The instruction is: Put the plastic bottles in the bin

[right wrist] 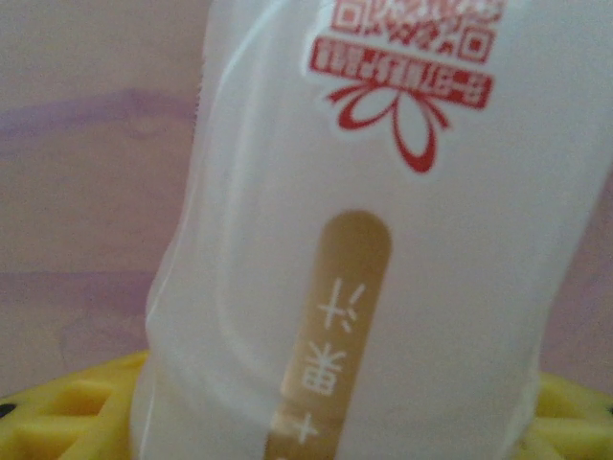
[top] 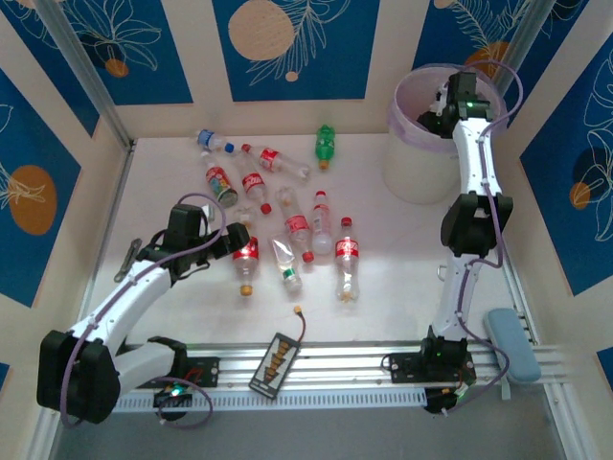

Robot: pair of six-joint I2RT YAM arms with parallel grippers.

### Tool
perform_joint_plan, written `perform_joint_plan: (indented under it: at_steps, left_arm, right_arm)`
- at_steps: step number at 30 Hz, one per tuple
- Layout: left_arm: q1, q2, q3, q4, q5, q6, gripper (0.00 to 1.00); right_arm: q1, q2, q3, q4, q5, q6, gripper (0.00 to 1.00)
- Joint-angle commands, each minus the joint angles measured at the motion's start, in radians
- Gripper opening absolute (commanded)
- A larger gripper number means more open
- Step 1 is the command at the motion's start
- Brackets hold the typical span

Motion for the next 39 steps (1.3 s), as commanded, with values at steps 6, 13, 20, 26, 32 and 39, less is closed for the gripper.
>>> perform_joint_plan:
  at_steps: [6,13,20,26,32,39]
  left_arm:
    - [-0.016,0.023,-0.004,0.003,-0.017,0.013,0.99]
    - [-0.023,0.050,0.005,0.003,-0.015,0.016,1.00]
    - [-0.027,0.074,0.028,-0.009,-0.035,0.042,1.00]
    - [-0.026,0.135,0.094,-0.008,-0.055,0.085,1.00]
    - [-0.026,0.228,0.178,-0.033,-0.097,0.143,1.00]
    - [-0.059,0.332,0.224,-0.030,-0.129,0.163,1.00]
  right_arm:
    - [-0.015,0.053,0.020,0.006,-0.063,-0.007,0.78]
    - [-0.015,0.046,0.043,-0.003,-0.070,-0.007,0.85]
    - [0.000,-0.050,0.073,-0.025,-0.059,-0.022,0.99]
    - [0.022,-0.192,0.077,-0.019,-0.042,-0.040,0.99]
    - [0.068,-0.340,0.025,0.008,0.007,-0.079,0.99]
    - [0.191,-0.605,-0.241,0.041,0.035,-0.047,0.99]
